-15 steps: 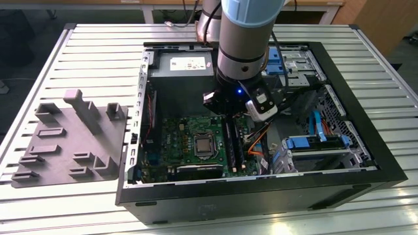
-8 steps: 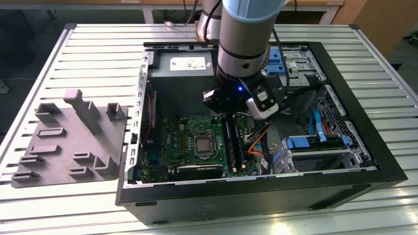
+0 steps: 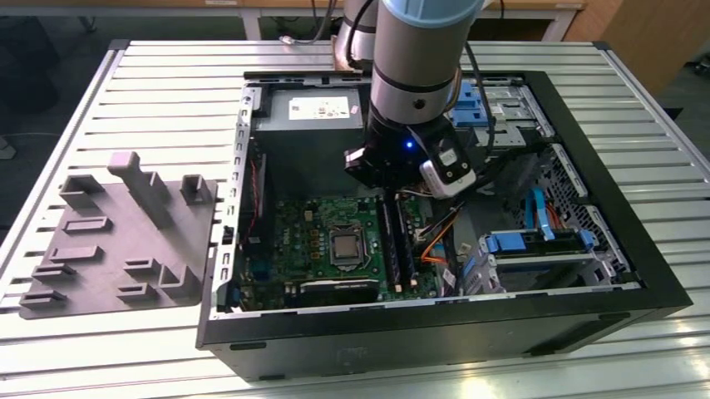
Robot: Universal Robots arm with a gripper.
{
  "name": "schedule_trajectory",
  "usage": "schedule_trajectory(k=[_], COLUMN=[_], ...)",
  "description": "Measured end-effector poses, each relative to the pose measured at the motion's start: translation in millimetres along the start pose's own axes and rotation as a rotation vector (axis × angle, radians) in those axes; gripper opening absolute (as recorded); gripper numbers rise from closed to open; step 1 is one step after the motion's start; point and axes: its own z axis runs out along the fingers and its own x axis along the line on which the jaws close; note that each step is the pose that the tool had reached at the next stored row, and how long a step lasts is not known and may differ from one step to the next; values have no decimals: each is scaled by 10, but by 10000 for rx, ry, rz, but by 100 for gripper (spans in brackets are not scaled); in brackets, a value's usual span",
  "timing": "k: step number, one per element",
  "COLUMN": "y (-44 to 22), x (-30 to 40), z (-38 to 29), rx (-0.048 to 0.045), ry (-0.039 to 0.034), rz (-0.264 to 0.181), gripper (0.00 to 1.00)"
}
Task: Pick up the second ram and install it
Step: 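Press down the second ram until it locks into place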
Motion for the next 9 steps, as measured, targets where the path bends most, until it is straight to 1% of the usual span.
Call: schedule_trajectory(k=[9], y=[1], x=[0], z=[-16], rx=[4], ry=[-1], rz=[-1], gripper=[11])
